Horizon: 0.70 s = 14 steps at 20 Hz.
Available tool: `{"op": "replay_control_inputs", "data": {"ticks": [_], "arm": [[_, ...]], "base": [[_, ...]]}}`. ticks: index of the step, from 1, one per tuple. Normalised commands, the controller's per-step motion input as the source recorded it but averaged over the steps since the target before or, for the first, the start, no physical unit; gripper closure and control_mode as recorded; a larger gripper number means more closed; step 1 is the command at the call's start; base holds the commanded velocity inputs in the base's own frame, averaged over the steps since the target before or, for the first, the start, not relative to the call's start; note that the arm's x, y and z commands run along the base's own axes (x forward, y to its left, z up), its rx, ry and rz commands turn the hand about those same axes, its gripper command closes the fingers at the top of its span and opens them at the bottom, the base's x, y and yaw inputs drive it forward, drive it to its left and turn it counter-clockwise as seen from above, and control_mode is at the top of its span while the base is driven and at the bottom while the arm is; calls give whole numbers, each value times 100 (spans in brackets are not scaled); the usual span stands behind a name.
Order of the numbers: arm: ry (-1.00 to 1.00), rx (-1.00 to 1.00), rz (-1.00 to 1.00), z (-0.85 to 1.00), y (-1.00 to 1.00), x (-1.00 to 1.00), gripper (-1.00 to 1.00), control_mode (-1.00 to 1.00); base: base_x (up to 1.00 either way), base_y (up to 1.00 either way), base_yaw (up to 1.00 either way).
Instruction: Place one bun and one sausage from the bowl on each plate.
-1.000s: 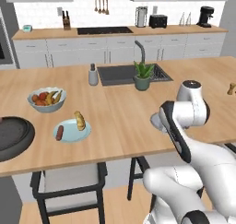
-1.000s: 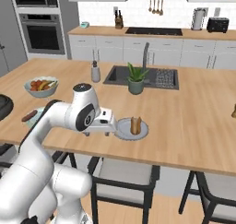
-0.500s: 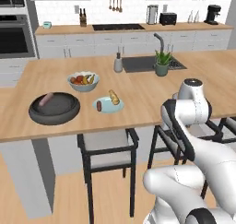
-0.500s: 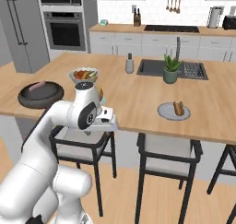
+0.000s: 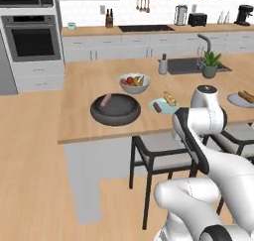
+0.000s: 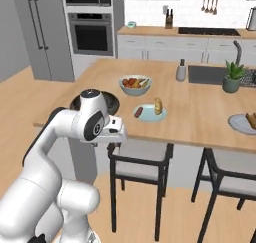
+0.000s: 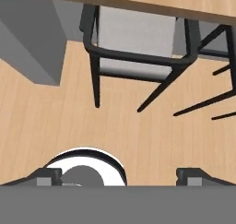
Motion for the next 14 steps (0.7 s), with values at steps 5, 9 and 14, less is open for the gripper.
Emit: {"op": "replay_control_inputs", "data": {"ticks": [5, 9, 14], "arm": [[0, 0, 0, 0, 0, 0, -100, 100], [0, 0, 0, 0, 0, 0, -100, 100], [0, 0, 0, 0, 0, 0, -100, 100]], "base": [[31, 99, -10], [80, 77, 0], [77, 69, -1]]}}
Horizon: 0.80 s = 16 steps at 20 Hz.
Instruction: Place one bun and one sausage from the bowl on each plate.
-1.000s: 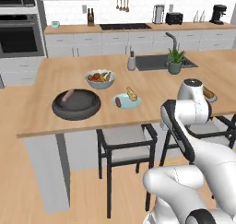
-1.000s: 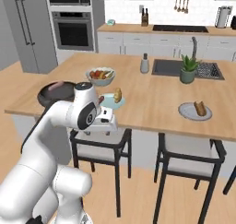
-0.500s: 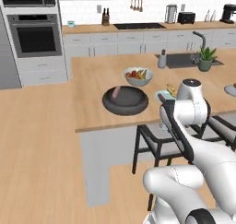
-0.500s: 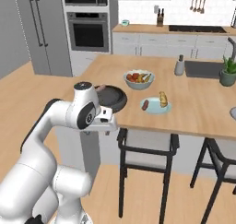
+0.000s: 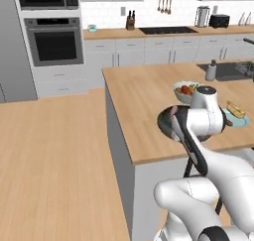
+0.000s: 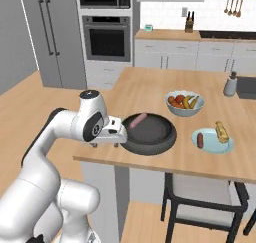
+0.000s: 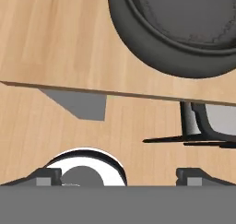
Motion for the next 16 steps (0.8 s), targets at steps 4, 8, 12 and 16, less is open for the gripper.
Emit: {"op": "replay_control_inputs", "data": {"ticks": [4, 8, 12, 16], "arm": [[0, 0, 0, 0, 0, 0, -100, 100], [0, -1, -2, 0, 15, 58, -100, -100], [-1, 0, 0, 0, 22, 92, -100, -100], [4, 0, -1, 0, 28, 100, -100, -100]], "base": [[57, 38, -6], [16, 5, -2], [0, 0, 0], [0, 0, 0]]}}
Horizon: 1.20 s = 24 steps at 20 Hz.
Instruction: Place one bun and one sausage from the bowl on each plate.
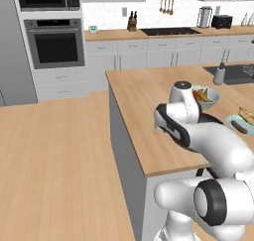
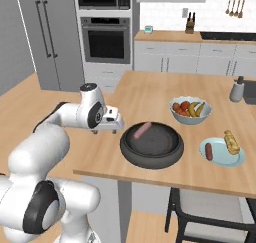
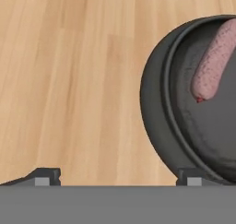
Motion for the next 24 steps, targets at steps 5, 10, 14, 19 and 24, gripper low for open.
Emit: {"op": "replay_control_inputs", "data": {"ticks": [5, 10, 14, 19, 24], "arm": [[26, 0, -13, 45, -65, 79, -100, -100], [20, 1, -16, 6, -81, 65, -100, -100], [20, 0, -8, -45, -53, 43, -100, -100], [2, 3, -1, -45, -8, 2, -100, -100], [1, 7, -1, -13, -22, 18, -100, -100]], "base": [[0, 0, 0], [0, 0, 0], [0, 0, 0], [0, 0, 0], [0, 0, 0]]}}
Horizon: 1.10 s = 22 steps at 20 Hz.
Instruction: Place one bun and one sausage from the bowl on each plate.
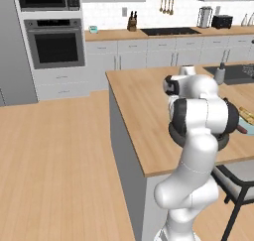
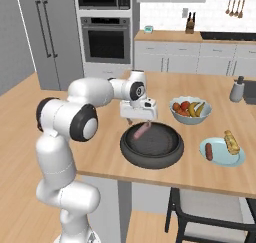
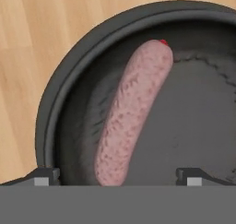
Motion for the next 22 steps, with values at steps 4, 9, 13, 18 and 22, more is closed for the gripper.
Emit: {"op": "replay_control_inputs", "data": {"ticks": [4, 9, 13, 18, 22], "arm": [[2, 6, 0, -34, -10, 0, -100, -100], [0, 6, 0, -61, 7, 0, -100, -100], [0, 2, 0, -36, 0, 1, -100, -100], [0, 0, 0, -12, -4, 0, -100, -100], [-14, 2, 0, -12, -26, -21, -100, -100]], "base": [[0, 0, 0], [0, 0, 0], [0, 0, 0], [0, 0, 0], [0, 0, 0]]}}
